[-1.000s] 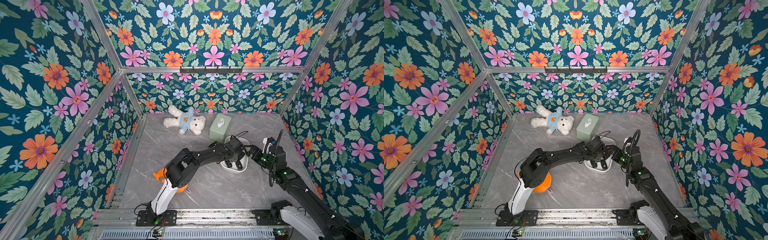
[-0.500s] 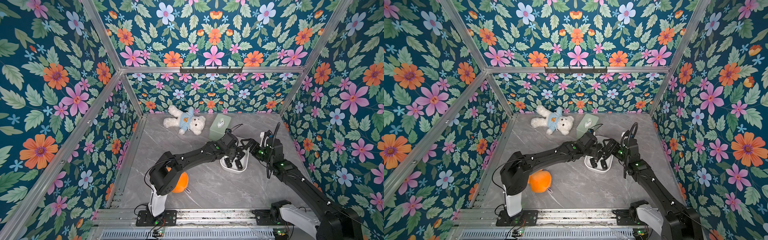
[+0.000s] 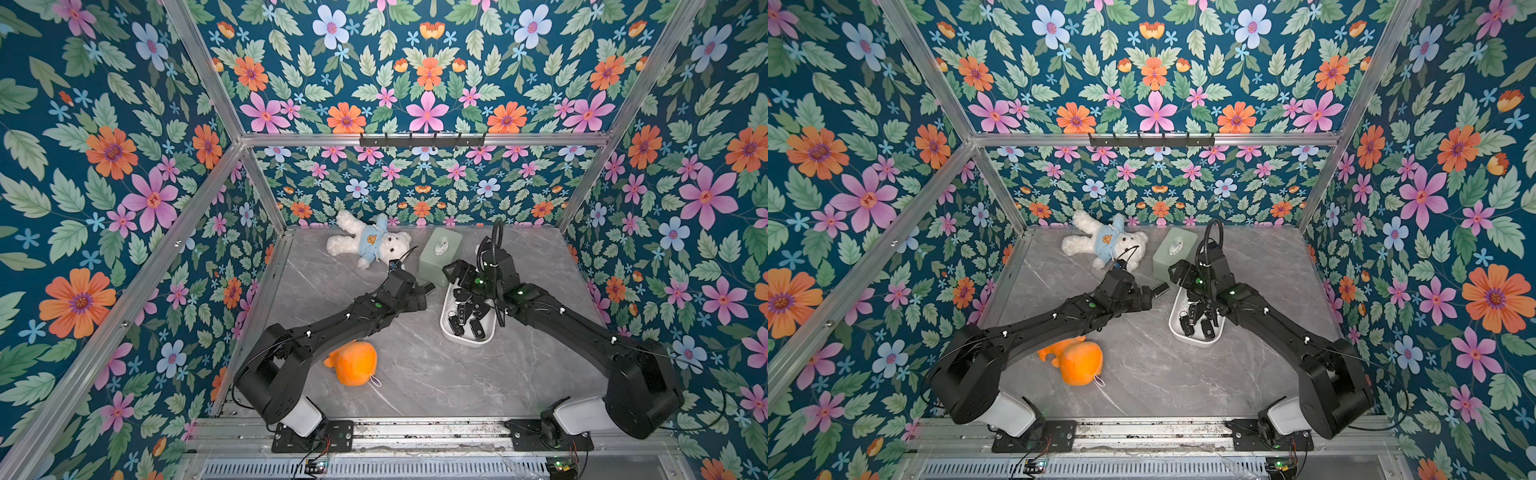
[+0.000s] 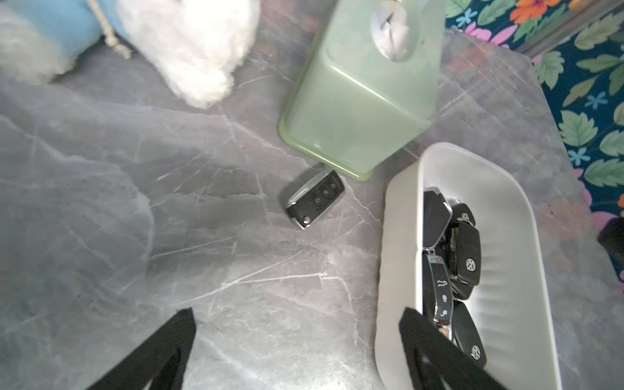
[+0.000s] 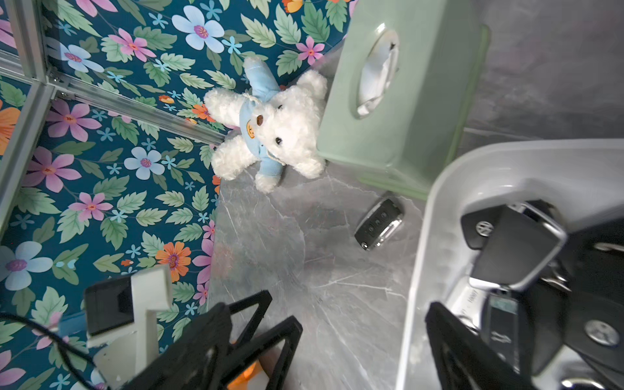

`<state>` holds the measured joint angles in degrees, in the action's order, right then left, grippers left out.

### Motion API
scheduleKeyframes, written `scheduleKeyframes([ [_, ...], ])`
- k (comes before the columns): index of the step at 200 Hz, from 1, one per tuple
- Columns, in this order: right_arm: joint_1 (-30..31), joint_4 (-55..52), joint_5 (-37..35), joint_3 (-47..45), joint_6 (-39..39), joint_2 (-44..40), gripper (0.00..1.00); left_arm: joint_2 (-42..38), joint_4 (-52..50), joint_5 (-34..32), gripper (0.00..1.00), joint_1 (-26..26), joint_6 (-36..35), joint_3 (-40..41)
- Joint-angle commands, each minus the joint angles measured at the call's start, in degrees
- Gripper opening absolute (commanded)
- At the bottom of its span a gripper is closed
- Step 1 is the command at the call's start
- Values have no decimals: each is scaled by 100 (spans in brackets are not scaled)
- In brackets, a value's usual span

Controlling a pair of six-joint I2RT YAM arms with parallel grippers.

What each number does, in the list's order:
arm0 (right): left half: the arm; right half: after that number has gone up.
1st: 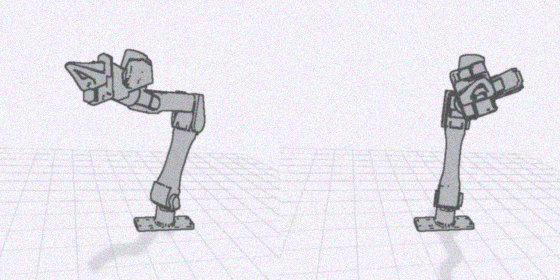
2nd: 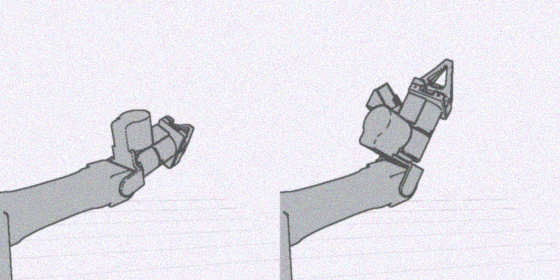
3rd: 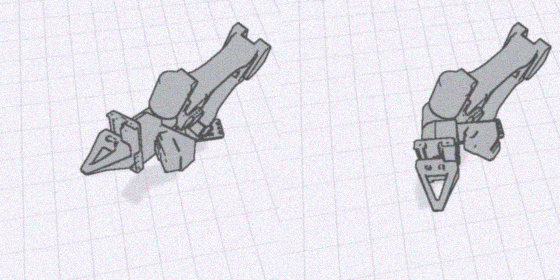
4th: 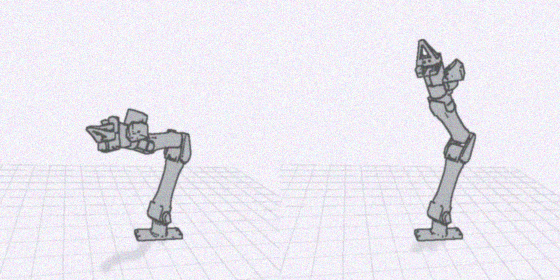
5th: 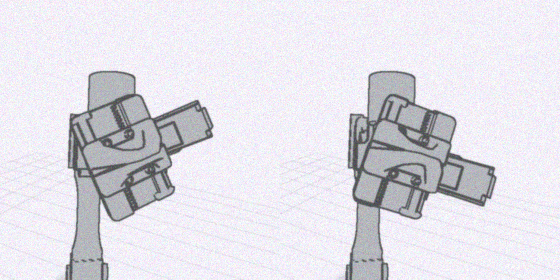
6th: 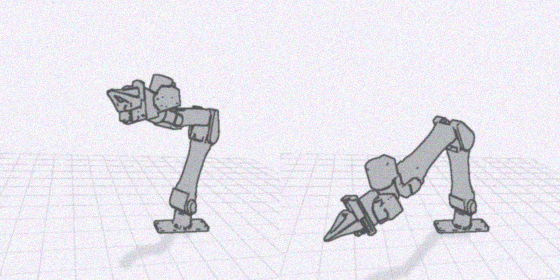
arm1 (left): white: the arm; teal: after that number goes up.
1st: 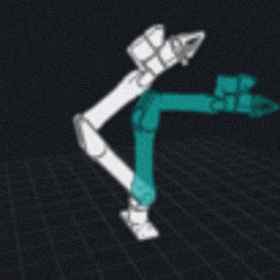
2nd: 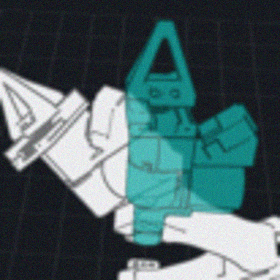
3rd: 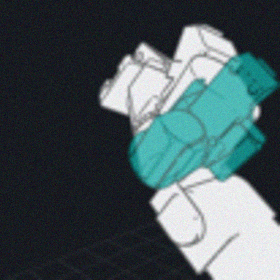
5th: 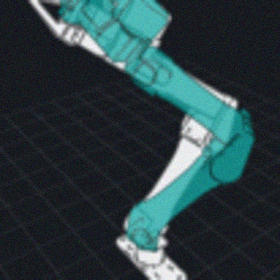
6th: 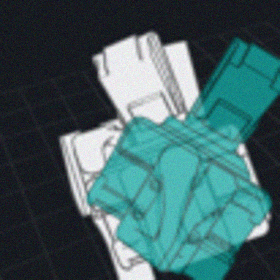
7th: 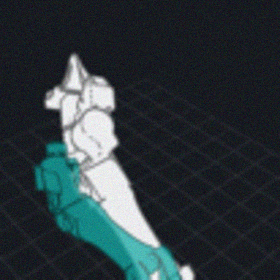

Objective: Place the car key into the storage box
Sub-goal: Place the car key in the storage box, then pick up the car key from the center of the board.

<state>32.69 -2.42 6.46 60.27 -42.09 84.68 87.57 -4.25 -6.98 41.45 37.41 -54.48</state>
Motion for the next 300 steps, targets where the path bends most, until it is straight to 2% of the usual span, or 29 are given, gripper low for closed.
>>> scheduleKeyframes([
  [1,243,-294,-399,439,71,438,88,-282,292,180,100,-322,109,289],
  [38,639,-713,-689,1211,-55,1401,78,-806,402,344,100,-941,218,793],
  [71,812,-1224,-828,1866,-168,2145,69,-1140,494,500,100,-1288,246,1083],
  [112,972,-2096,-1358,2665,-262,2901,70,-1303,556,608,100,-1494,266,1294],
  [164,985,-2230,-1529,2921,-660,3342,71,-1320,646,646,100,-1561,346,1427],
  [300,951,-2448,-1909,3626,-591,4280,75,-1211,759,742,100,-1575,524,1504],
])
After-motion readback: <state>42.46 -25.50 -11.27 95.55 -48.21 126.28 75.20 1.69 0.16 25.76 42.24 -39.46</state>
